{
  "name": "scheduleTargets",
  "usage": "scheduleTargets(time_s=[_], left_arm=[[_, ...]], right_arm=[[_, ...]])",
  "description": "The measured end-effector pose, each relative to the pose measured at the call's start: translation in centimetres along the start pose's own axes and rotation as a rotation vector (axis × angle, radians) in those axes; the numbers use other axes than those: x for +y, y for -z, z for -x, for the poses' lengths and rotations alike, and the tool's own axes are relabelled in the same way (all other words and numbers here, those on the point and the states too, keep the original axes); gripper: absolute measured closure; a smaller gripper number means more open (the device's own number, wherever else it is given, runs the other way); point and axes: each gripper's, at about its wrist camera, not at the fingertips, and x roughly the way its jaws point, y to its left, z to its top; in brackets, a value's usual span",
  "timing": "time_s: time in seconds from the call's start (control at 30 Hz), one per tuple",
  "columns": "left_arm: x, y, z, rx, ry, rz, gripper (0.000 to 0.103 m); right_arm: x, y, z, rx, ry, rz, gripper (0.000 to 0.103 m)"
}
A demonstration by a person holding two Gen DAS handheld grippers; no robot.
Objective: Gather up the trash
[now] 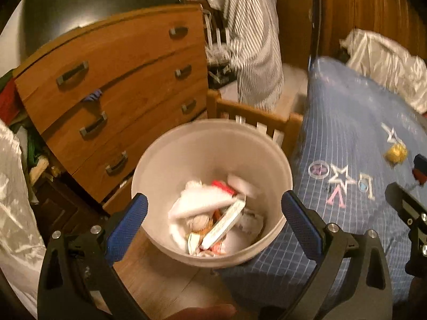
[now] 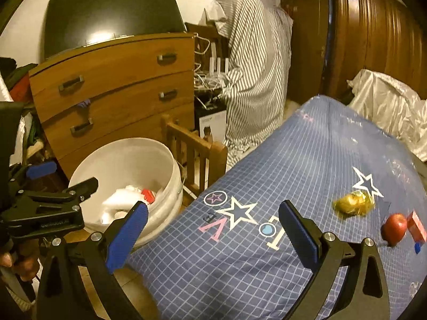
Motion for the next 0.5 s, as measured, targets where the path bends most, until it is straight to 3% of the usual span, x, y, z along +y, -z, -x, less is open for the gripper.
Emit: scheduleTargets(time_s=[0.1, 0.23, 0.37, 0.5], left_arm=[[0.3, -0.2, 0.1, 0.018, 0.020, 0.010, 0.006], [0.6, 0.0, 0.6, -0.025, 0.013, 0.034, 0.006], [0.8, 1.4, 2.6, -0.216, -0.046, 0.082, 0.006], [1.0, 2.5, 3.7, -0.316, -0.079, 0.144, 0.006]], right_arm=[[0.5, -0.2, -0.1, 0.008, -0.006, 0.017, 0.005], [0.8, -0.2, 0.2, -0.001, -0.013, 0.027, 0.005], [0.7, 0.1, 0.4, -0.008, -0.009, 0.028, 0.005], [0.3, 0.2, 0.9, -0.039, 0.013, 0.018, 0.005]])
